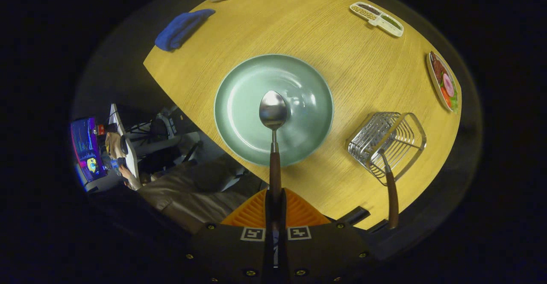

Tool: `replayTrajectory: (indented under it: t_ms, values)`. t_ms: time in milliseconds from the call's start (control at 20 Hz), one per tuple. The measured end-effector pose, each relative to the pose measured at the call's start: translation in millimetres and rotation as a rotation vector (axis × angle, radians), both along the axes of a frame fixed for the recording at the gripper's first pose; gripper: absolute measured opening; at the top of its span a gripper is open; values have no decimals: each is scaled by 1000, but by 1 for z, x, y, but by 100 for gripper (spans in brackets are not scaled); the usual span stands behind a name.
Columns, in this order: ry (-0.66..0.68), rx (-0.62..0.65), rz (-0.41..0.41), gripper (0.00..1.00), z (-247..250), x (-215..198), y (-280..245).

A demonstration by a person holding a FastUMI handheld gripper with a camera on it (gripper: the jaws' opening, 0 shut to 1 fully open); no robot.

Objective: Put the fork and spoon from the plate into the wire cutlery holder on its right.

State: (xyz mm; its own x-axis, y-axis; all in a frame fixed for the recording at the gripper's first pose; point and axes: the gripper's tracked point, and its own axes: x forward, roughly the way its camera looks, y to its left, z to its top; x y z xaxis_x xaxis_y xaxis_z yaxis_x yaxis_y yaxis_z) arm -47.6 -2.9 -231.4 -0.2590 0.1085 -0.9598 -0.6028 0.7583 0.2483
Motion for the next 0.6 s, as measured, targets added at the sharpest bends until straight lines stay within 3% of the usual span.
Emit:
replayTrajectory:
  t_ms: [300, 600]
  values:
    - [-15, -42, -24, 4, 53, 25, -58]
    - [13, -115, -84, 5, 66, 36, -114]
